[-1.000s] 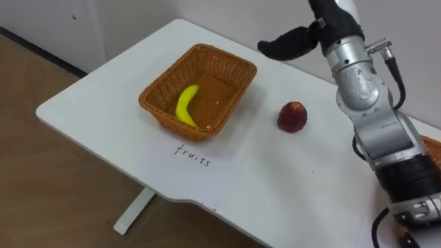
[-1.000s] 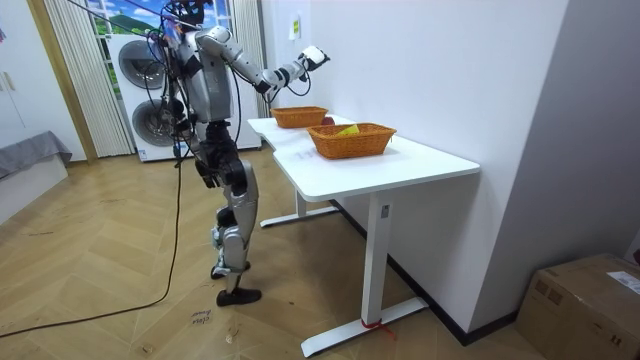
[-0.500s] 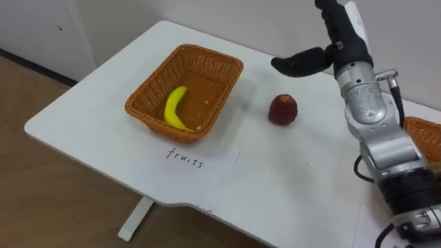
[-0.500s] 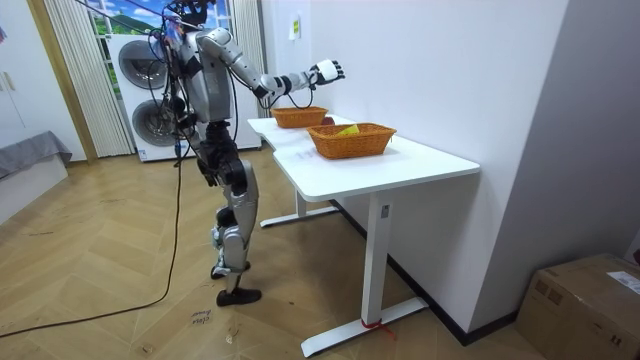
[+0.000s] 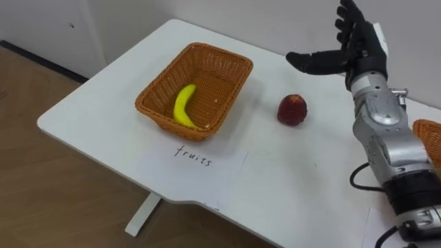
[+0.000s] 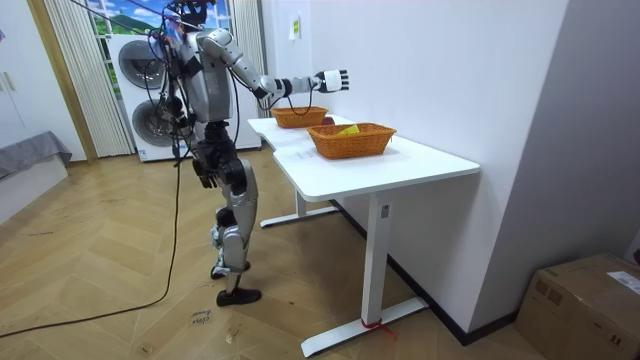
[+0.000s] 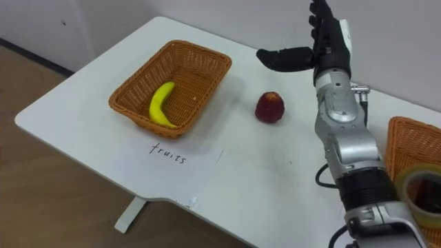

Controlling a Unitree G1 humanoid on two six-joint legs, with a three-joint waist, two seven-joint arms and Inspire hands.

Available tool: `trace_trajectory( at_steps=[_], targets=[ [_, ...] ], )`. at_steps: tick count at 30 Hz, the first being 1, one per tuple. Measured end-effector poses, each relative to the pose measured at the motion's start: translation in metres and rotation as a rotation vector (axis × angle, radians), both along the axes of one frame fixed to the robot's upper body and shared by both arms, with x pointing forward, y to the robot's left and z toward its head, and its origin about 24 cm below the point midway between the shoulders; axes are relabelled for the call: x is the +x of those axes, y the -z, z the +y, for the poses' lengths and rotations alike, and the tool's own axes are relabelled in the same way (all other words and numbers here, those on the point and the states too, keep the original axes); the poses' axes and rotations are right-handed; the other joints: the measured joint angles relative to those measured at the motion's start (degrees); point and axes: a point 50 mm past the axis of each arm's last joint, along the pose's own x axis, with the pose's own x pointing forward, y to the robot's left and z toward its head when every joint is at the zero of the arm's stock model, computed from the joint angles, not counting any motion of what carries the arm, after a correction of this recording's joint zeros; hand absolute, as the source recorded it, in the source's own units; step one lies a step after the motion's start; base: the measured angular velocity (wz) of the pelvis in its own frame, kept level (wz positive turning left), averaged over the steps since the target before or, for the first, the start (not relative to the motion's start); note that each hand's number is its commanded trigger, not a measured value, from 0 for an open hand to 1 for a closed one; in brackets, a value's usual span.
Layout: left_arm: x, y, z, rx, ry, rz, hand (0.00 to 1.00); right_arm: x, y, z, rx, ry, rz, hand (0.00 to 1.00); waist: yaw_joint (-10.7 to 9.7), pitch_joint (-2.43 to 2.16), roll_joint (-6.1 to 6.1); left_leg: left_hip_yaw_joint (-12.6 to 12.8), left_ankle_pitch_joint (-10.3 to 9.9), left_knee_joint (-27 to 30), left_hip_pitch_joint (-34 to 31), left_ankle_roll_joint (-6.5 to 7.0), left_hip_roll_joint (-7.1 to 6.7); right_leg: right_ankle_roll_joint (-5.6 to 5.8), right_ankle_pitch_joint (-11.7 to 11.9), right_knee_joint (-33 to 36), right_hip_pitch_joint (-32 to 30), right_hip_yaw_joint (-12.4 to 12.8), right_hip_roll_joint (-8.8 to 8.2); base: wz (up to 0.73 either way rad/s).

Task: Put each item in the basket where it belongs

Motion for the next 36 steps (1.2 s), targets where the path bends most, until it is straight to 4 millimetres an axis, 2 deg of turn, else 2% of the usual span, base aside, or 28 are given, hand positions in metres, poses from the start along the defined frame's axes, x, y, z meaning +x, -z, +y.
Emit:
trace_trajectory(
  at_steps=[1,3,10,14,20,23,27,36],
  targets=[
    [-0.001,0.000,0.000,-0.003,-0.007,0.005,0.00,0.000,0.006,-0.003,0.034,0.010,0.027,0.00,0.1,-0.25,0.43,0.0,0.0,0.0,0.0,0.01,0.00,0.00,0.0,0.1,0.0,0.0,-0.06,0.00],
    [-0.002,0.001,0.000,-0.009,-0.022,0.009,0.00,-0.001,0.013,-0.005,0.071,0.023,0.054,0.00,0.2,-0.37,0.91,0.0,0.0,0.0,0.1,0.03,0.01,0.00,0.0,0.2,0.0,0.0,-0.07,0.00],
    [-0.002,0.002,-0.002,-0.021,-0.014,0.020,0.00,-0.002,0.023,-0.008,0.103,0.022,0.097,0.00,0.6,0.07,1.60,0.3,0.1,0.0,-0.6,-0.07,0.26,-0.01,0.0,0.8,-1.1,0.2,-0.08,-0.02],
    [0.004,0.002,-0.002,-0.021,-0.005,0.008,0.00,-0.003,0.030,-0.008,0.097,0.005,0.127,0.00,1.1,0.02,1.43,0.4,0.5,-0.2,-1.6,-0.10,0.15,-0.02,0.0,0.8,-2.1,0.2,-0.16,-0.01],
    [0.006,0.002,-0.003,-0.036,0.000,0.015,0.00,-0.004,0.038,-0.010,0.096,0.011,0.168,0.00,1.7,0.08,0.46,0.1,0.8,0.3,-2.7,-0.05,0.23,-0.03,0.0,0.9,-3.2,0.0,-0.48,0.06],
    [0.005,0.002,-0.002,-0.036,0.000,0.020,0.00,-0.004,0.041,-0.008,0.084,-0.003,0.183,0.00,1.9,0.27,0.10,0.1,0.8,0.3,-2.7,0.00,0.17,-0.03,0.0,1.0,-3.2,0.0,-0.66,0.00],
    [0.010,0.003,-0.004,-0.053,0.006,0.018,0.00,-0.006,0.048,-0.009,0.084,-0.014,0.212,0.00,2.5,0.80,-0.47,0.1,0.8,0.7,-3.0,0.01,0.18,-0.03,0.0,1.1,-3.2,0.0,-0.68,0.00],
    [0.016,0.003,-0.004,-0.056,0.012,0.006,0.00,-0.008,0.056,-0.012,0.066,-0.024,0.254,0.00,3.9,0.74,-0.52,0.9,0.9,0.7,-4.0,-0.03,0.25,-0.09,-0.1,1.6,-4.4,0.8,-0.64,-0.02]
  ],
)
